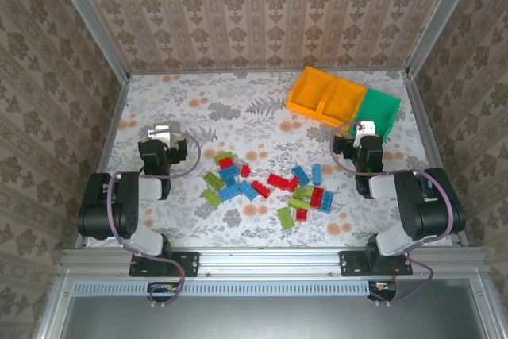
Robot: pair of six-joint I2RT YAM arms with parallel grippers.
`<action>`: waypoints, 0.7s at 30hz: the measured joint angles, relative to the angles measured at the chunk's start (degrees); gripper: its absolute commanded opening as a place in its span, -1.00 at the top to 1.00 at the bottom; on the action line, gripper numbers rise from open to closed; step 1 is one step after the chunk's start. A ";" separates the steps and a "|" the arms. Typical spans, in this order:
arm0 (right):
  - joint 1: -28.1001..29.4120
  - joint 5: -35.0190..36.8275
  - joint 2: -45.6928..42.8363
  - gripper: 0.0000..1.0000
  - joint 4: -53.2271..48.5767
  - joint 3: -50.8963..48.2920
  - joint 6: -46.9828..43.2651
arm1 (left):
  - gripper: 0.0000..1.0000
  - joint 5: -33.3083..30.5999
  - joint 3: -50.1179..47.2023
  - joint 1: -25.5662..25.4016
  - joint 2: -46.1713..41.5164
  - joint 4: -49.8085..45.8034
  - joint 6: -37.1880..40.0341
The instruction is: Sort the legos into containers by color
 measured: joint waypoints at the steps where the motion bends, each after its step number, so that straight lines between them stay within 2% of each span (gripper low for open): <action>1: -0.02 0.00 0.00 -0.99 0.00 0.00 0.00 | -1.00 0.00 0.00 0.00 0.00 0.00 0.00; 21: -0.42 -0.22 0.00 -0.99 -0.02 0.00 0.02 | -1.00 0.00 0.00 0.00 0.00 0.00 0.00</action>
